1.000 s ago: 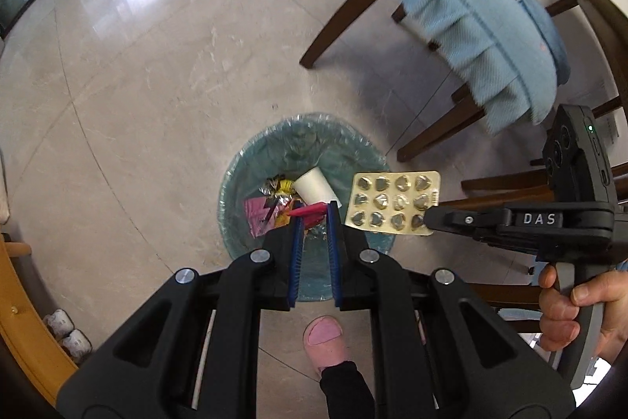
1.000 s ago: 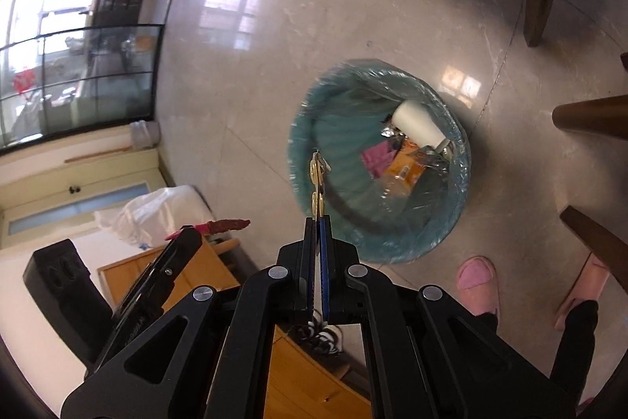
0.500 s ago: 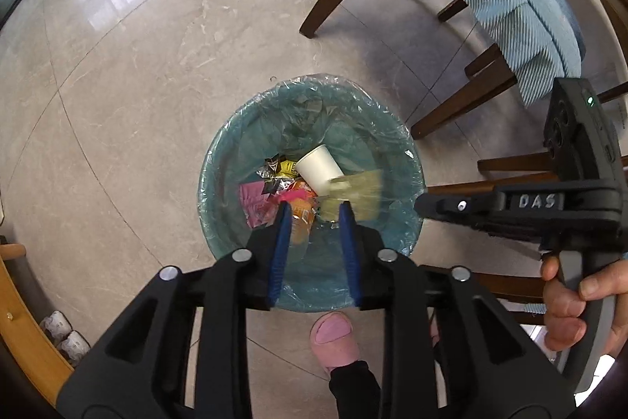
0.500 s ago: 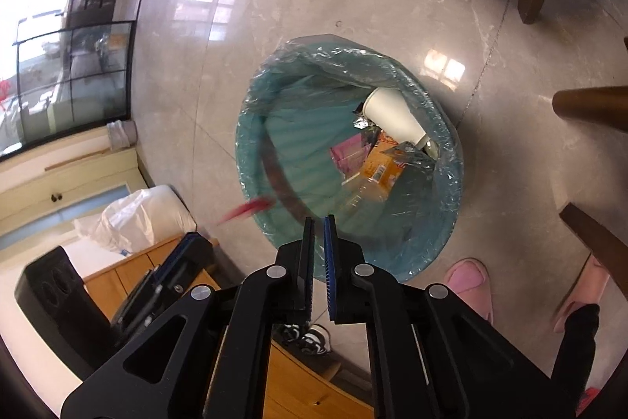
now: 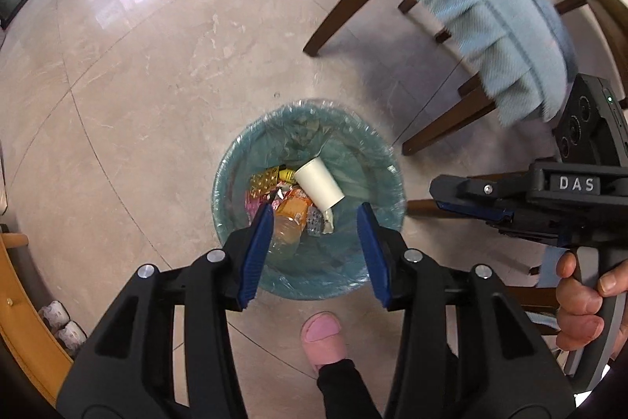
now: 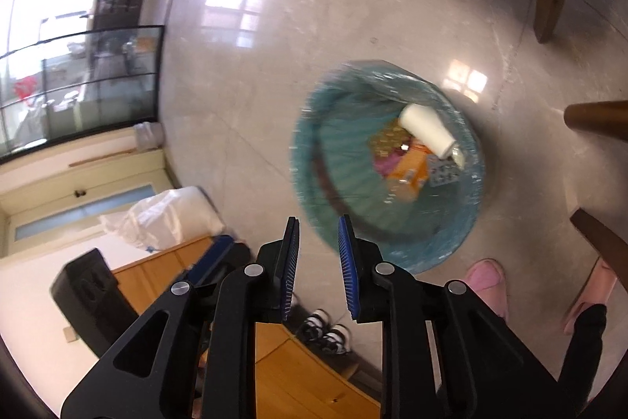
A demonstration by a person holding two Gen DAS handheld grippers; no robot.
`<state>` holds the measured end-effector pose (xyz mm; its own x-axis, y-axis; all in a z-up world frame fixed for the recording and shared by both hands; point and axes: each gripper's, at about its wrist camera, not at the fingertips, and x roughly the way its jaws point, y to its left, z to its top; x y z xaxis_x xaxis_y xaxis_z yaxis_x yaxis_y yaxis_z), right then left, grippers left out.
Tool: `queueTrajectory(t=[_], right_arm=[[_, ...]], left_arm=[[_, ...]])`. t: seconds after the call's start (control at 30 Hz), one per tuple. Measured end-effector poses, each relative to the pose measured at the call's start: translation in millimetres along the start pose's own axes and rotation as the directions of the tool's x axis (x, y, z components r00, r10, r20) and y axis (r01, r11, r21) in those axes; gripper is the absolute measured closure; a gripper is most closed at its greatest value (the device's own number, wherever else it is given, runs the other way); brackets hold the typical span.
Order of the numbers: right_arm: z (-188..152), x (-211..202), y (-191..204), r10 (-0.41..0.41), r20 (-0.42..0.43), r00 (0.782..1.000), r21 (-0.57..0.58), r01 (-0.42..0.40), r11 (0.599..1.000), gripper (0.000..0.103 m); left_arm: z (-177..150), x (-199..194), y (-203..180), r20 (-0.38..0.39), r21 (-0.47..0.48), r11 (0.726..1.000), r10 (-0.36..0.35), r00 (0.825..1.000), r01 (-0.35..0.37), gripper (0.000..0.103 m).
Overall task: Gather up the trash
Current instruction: 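Move both open tools from the bin back over the table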
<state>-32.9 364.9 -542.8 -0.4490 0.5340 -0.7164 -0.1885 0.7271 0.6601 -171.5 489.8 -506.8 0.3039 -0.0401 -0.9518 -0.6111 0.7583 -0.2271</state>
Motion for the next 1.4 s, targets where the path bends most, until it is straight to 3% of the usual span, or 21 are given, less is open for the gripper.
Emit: queueTrajectory(t=[0.17, 0.4, 0.53, 0.6, 0.67, 0.77, 0.93, 1.13, 1.27, 1.33, 1.4], right_arm=[[-10.3, -42.2, 51.0, 0.057, 0.044, 0.997, -0.049, -0.055, 0.997, 0.08], [-26.3, -130.2, 142.0, 0.157, 0.108, 0.982, -0.175, -0.137, 0.975, 0.08], [-36.2, -199.2, 181.2, 0.224, 0.177, 0.958, -0.244, -0.178, 0.953, 0.079], [-42.4, -240.4, 191.6, 0.246, 0.222, 0.944, -0.269, -0.183, 0.946, 0.079], [-50.0, -290.8, 195.4, 0.269, 0.283, 0.921, -0.287, -0.186, 0.94, 0.078], [-62.3, -351.7, 188.7, 0.277, 0.366, 0.889, -0.29, -0.174, 0.941, 0.077], [-94.9, -464.0, 146.5, 0.245, 0.53, 0.812, -0.252, -0.125, 0.959, 0.077], [-136.6, -549.9, 72.9, 0.165, 0.659, 0.734, -0.152, -0.085, 0.985, 0.077], [-160.1, -584.9, 16.3, 0.106, 0.726, 0.679, -0.053, -0.099, 0.994, 0.077], [-171.7, -598.2, -4.5, 0.084, 0.748, 0.659, -0.017, -0.108, 0.994, 0.077], [-185.7, -610.8, -28.5, 0.053, 0.77, 0.636, 0.027, -0.115, 0.993, 0.077]], left_arm=[[5.7, -58.8, -1.9, 0.056, -0.02, 1.0, 0.009, 0.998, -0.008, 0.061], [26.6, -152.0, -19.0, 0.133, 0.026, 0.998, 0.052, 0.99, -0.056, 0.061], [49.7, -217.7, -52.5, 0.201, 0.111, 0.99, 0.062, 0.978, -0.086, 0.06], [60.0, -249.5, -77.2, 0.241, 0.158, 0.982, 0.061, 0.969, -0.101, 0.054], [66.3, -272.1, -101.9, 0.266, 0.205, 0.974, 0.038, 0.963, -0.095, 0.054], [76.2, -308.3, -149.8, 0.302, 0.281, 0.956, -0.01, 0.953, -0.079, 0.054], [77.4, -348.7, -234.6, 0.33, 0.404, 0.915, -0.122, 0.936, -0.023, 0.044], [64.3, -366.7, -346.5, 0.311, 0.57, 0.821, -0.257, 0.915, 0.037, 0.041], [53.6, -365.3, -402.1, 0.253, 0.639, 0.766, -0.301, 0.919, 0.075, 0.041], [40.9, -365.0, -433.2, 0.235, 0.689, 0.721, -0.317, 0.919, 0.072, 0.041], [29.8, -366.3, -452.0, 0.221, 0.72, 0.69, -0.33, 0.918, 0.074, 0.032]])
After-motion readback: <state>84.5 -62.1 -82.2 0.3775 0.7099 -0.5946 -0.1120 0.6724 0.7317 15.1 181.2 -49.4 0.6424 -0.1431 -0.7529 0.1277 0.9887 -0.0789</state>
